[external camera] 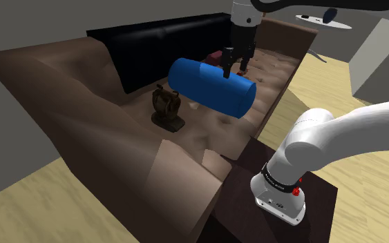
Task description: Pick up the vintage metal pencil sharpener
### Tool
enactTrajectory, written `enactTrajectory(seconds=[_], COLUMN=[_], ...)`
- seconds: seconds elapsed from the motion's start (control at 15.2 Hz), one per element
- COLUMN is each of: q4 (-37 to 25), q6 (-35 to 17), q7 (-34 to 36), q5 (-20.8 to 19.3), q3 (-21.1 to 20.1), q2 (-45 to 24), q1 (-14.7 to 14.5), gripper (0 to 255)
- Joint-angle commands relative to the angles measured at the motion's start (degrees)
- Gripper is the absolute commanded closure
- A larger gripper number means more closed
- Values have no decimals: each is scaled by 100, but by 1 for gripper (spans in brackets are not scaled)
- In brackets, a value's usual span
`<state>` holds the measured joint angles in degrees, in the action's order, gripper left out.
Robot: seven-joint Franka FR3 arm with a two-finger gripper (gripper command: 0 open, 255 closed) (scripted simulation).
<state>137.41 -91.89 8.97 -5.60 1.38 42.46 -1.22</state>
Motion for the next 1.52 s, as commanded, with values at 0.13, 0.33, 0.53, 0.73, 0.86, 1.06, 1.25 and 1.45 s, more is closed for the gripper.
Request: enactTrajectory(seconds=[0.13,0.33,0.53,0.73,0.86,1.06,1.25,1.45], q4=[-38,-156,-348,-612,-826,-1203,-1649,-2162], q6=[-350,-844,-1292,-1687,-1917,-2211,-2440,-2604], q7=[84,204,319,430,503,608,710,804], q5=[19,38,47,44,36,15,-15,-49], q3=[-30,-75,-117,-156,-180,-212,-236,-251], q2=[-379,-979,-1605,-2249,-2684,-3342,-4004,-4668], q1=[-12,-27,-38,-45,-49,-55,-65,-80], gripper=[0,0,0,0,0,0,0,0])
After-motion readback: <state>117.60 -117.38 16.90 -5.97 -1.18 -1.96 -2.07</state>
